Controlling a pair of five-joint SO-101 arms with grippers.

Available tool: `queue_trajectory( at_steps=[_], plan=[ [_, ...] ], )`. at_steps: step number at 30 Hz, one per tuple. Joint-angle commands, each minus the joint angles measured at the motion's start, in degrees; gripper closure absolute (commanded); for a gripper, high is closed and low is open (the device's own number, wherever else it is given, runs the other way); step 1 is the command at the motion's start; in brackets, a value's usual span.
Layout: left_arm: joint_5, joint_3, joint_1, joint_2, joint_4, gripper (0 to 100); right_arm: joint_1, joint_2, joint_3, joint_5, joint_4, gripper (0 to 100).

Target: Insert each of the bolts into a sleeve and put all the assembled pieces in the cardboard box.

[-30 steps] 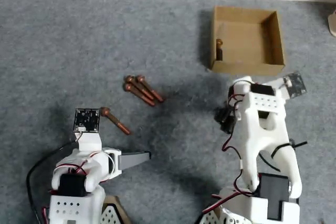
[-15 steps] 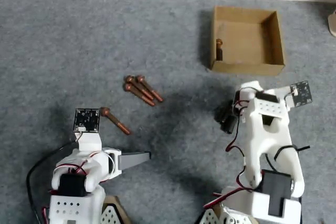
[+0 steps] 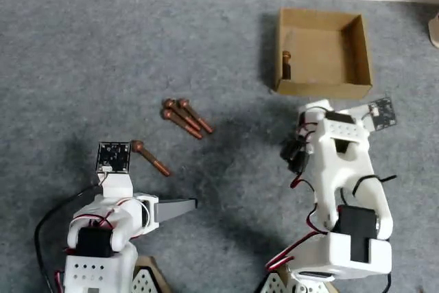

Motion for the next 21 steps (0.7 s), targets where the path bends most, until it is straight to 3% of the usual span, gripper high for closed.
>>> queue_trajectory(
  at_steps=[1,21],
  plan=[
    [-0.44,1.10,-0.48,-0.04,0.35,43,-2.24,1.89,0.48,-0.53,2.95,84.7],
    [-0.35,1.10,-0.66,-0.04,0.35,43,2.24,1.10,-2.51,2.11,3.03,84.7]
  ],
)
